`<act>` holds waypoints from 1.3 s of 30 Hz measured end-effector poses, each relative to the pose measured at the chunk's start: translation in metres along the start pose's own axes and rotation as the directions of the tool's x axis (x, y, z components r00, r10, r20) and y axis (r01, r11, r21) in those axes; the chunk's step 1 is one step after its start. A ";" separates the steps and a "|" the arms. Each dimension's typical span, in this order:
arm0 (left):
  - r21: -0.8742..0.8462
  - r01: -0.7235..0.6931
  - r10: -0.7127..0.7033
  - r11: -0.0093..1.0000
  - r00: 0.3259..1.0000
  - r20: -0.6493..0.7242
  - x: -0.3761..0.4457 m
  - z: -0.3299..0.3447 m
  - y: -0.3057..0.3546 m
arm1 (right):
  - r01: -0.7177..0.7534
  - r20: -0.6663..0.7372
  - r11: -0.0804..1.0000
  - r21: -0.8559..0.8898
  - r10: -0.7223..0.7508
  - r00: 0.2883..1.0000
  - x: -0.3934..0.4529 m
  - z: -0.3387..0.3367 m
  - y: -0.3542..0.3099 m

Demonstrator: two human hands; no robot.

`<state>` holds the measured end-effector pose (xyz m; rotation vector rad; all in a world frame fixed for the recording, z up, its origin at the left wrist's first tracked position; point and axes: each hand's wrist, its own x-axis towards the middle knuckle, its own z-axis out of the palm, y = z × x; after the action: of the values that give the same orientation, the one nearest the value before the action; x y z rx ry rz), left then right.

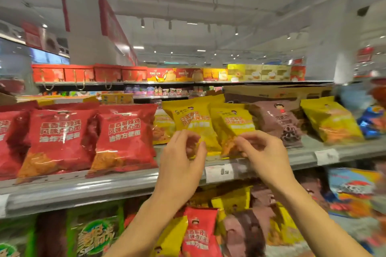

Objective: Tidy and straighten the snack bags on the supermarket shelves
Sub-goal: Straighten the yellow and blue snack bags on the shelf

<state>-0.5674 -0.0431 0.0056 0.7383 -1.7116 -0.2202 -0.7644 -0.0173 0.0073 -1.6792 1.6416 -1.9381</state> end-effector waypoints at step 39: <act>0.140 0.368 -0.384 0.919 0.917 0.107 0.071 0.260 0.075 | -0.230 0.173 0.832 -0.505 0.359 0.917 0.189 -0.254 0.190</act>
<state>-0.8430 -0.0864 0.0278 1.1648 -1.7049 -0.4461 -1.1301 -0.0590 0.0374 -1.5965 2.2285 -1.1696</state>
